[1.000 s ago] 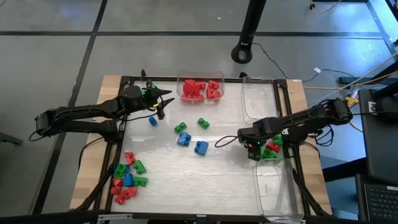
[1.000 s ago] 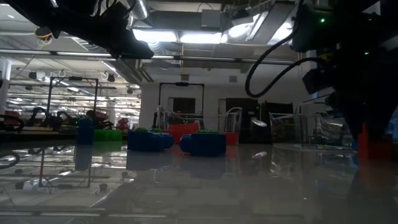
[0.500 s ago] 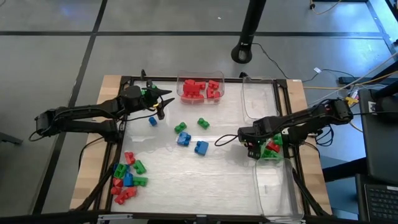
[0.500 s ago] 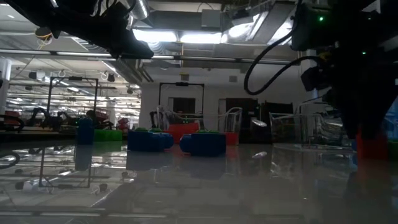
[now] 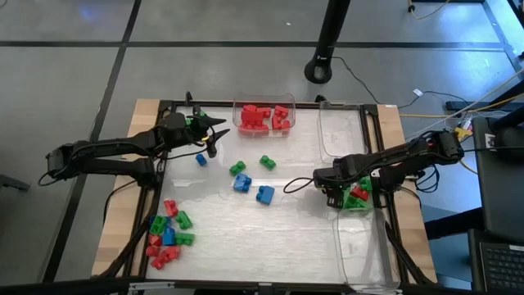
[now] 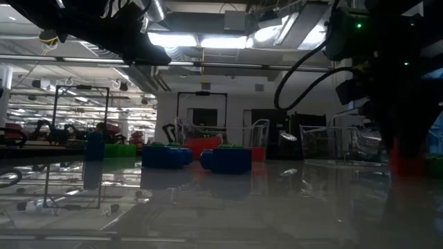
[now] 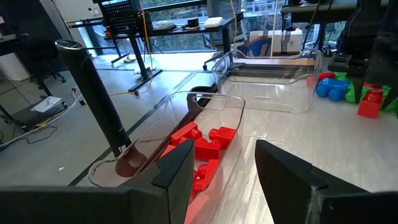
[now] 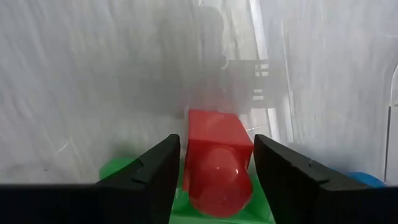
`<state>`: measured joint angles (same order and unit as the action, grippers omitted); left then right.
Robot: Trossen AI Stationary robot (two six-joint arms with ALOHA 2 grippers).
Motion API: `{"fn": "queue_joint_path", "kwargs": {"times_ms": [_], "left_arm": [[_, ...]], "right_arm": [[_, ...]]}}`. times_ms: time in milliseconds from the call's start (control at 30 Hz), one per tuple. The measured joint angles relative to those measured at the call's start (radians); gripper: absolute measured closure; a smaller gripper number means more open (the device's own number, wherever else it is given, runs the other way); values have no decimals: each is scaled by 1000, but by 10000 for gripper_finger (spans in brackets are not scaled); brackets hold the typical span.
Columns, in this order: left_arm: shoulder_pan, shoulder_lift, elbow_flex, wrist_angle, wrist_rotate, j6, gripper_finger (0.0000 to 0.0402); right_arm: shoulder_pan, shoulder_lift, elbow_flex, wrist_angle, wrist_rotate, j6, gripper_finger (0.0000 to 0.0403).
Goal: Sort blocks
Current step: Put the red game piece into the top left transparent bin
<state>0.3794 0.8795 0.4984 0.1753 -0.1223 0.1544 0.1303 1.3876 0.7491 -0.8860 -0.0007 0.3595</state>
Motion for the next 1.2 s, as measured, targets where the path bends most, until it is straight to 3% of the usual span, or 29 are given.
{"fn": "queue_joint_path", "kwargs": {"times_ms": [367, 633, 933, 1200], "left_arm": [[0, 0, 0, 0, 0, 0, 243], [0, 0, 0, 0, 0, 0, 243], [0, 0, 0, 0, 0, -1, 243], [0, 0, 0, 0, 0, -1, 243]], "right_arm": [[0, -1, 1, -8, -21, 0, 205], [0, -2, 3, -8, -10, -30, 272], [0, -2, 11, -8, -11, -86, 258], [0, -2, 151, -5, 4, -191, 269]]}}
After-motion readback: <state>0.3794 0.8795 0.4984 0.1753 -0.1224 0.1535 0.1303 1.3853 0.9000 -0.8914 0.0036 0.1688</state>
